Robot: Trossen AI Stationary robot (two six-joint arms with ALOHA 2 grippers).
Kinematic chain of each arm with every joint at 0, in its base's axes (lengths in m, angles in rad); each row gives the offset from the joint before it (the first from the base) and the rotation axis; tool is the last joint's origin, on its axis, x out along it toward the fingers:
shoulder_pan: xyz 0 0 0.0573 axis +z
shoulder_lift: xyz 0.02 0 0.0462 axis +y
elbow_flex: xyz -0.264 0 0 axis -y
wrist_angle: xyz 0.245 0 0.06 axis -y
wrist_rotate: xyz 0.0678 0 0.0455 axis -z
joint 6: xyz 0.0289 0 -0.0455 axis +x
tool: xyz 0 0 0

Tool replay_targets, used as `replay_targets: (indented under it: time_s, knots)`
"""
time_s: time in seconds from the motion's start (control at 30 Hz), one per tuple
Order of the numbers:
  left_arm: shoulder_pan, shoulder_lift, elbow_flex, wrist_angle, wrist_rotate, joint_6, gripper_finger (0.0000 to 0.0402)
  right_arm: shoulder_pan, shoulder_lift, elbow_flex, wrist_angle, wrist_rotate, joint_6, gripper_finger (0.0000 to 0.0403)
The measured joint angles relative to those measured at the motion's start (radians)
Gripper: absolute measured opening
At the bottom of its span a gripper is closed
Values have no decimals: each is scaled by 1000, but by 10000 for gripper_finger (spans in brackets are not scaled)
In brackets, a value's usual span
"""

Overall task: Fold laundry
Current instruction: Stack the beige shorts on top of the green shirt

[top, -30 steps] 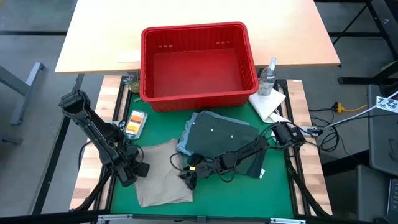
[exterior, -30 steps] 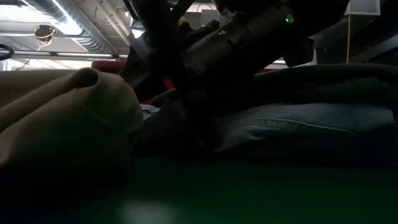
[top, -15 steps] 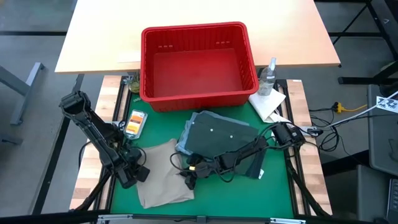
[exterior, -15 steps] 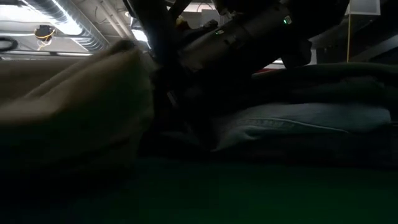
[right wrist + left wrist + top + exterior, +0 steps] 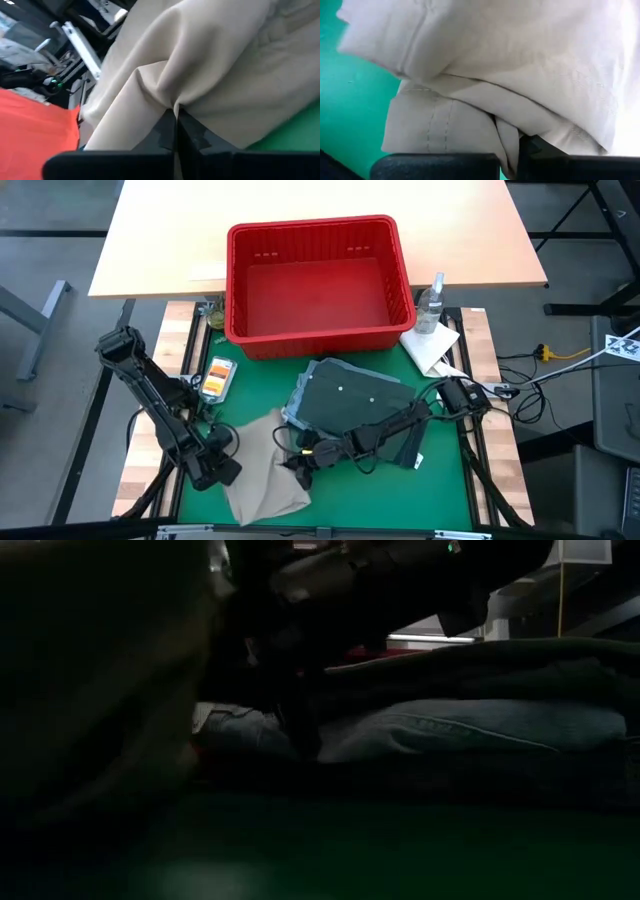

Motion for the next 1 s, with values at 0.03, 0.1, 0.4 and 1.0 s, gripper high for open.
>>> replay_targets:
  time_s: [0.03,0.1,0.4,1.0]
  knots:
    - [-3,0,8,-1,-12,2,1,2,0,0,13,-2,-8,4]
    - [-10,0,26,-4,-40,4,1,3,0,0,45,-10,-12,5]
    - [-44,-2,96,-16,-136,34,0,1,-3,1,199,-18,-49,3]
    - [17,-3,229,-18,-362,197,0,1,-87,30,128,12,-233,2]
